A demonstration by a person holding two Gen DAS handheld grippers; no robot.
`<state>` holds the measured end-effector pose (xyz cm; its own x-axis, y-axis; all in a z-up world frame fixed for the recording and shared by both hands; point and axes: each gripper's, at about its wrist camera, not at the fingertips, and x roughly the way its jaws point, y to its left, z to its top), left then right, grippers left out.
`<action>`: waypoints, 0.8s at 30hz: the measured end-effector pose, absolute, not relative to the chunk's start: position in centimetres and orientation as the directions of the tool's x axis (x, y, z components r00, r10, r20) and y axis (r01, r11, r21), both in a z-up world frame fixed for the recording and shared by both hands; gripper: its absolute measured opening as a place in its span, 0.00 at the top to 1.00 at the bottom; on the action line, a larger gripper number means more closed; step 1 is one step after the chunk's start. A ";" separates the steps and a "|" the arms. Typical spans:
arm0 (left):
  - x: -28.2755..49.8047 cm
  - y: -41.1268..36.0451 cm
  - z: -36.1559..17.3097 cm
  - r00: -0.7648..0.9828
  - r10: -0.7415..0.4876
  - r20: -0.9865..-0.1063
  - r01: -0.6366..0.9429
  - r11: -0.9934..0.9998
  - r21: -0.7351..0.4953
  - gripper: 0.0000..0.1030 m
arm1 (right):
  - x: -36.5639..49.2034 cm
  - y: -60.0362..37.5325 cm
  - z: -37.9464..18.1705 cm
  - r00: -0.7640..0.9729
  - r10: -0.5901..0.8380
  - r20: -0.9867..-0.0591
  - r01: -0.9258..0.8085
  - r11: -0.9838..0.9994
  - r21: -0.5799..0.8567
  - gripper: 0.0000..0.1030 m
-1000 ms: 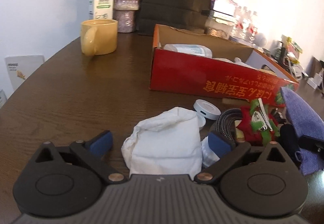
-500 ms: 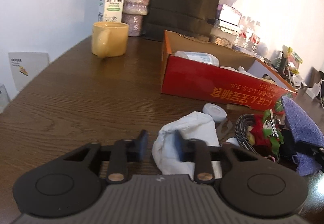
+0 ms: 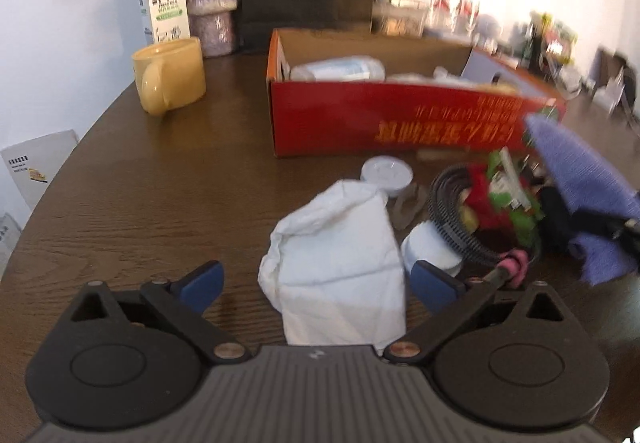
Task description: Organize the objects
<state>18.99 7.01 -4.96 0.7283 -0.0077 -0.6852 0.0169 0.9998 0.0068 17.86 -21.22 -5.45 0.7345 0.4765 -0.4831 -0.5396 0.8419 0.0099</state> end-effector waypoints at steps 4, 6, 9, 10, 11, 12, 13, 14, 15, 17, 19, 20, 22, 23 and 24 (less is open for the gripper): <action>19.9 7.0 -5.6 0.709 0.009 -0.705 -0.001 1.000 0.011 0.00 | 17.9 -21.5 -5.5 0.732 0.483 -0.480 -0.543 0.840 0.018 0.74; 20.1 7.3 -5.6 0.712 0.006 -0.702 -0.015 1.000 -0.006 0.00 | 17.9 -21.6 -5.6 0.731 0.487 -0.478 -0.544 0.839 0.022 0.73; 20.1 7.6 -5.7 0.724 0.006 -0.690 -0.030 0.999 -0.023 0.01 | 17.9 -21.7 -5.6 0.729 0.491 -0.477 -0.547 0.837 0.025 0.73; 20.1 7.6 -5.6 0.727 0.011 -0.686 -0.036 0.999 -0.021 0.05 | 17.9 -21.7 -5.6 0.729 0.492 -0.477 -0.547 0.837 0.026 0.73; 20.0 7.6 -5.6 0.731 0.018 -0.682 -0.040 0.999 -0.016 0.08 | 17.9 -21.7 -5.6 0.728 0.493 -0.476 -0.548 0.836 0.027 0.73; 19.9 7.5 -5.4 0.734 0.025 -0.678 -0.046 0.999 -0.013 0.14 | 17.9 -21.8 -5.6 0.728 0.494 -0.476 -0.548 0.836 0.028 0.73; 19.8 7.6 -5.3 0.739 0.028 -0.673 -0.049 0.999 -0.013 0.22 | 17.9 -21.8 -5.6 0.728 0.494 -0.475 -0.549 0.835 0.028 0.73; 19.8 7.6 -5.2 0.742 0.030 -0.670 -0.051 0.999 -0.011 0.26 | 17.9 -21.8 -5.6 0.728 0.495 -0.475 -0.550 0.835 0.028 0.73; 19.7 7.6 -5.1 0.744 0.024 -0.668 -0.050 0.999 -0.020 0.28 | 17.9 -21.8 -5.6 0.728 0.495 -0.475 -0.550 0.835 0.028 0.73; 19.4 7.6 -4.9 0.753 0.018 -0.657 -0.048 0.998 -0.028 0.32 | 17.9 -21.8 -5.6 0.728 0.495 -0.474 -0.550 0.835 0.027 0.73; 19.0 7.5 -4.7 0.764 0.018 -0.645 -0.045 0.999 -0.026 0.34 | 17.9 -21.8 -5.6 0.728 0.496 -0.473 -0.550 0.835 0.029 0.73; 18.8 7.5 -4.6 0.767 0.017 -0.642 -0.046 0.999 -0.028 0.34 | 17.9 -21.8 -5.6 0.728 0.496 -0.473 -0.550 0.835 0.028 0.73; 18.4 7.5 -4.4 0.775 0.023 -0.632 -0.049 0.999 -0.024 0.34 | 17.8 -21.8 -5.5 0.729 0.497 -0.471 -0.550 0.835 0.028 0.73; 18.2 7.4 -4.2 0.779 0.023 -0.626 -0.050 0.998 -0.024 0.34 | 17.8 -21.8 -5.5 0.729 0.497 -0.471 -0.551 0.834 0.028 0.73; 18.0 7.4 -4.0 0.784 0.024 -0.620 -0.050 0.998 -0.025 0.34 | 17.8 -21.8 -5.4 0.728 0.498 -0.471 -0.552 0.833 0.027 0.73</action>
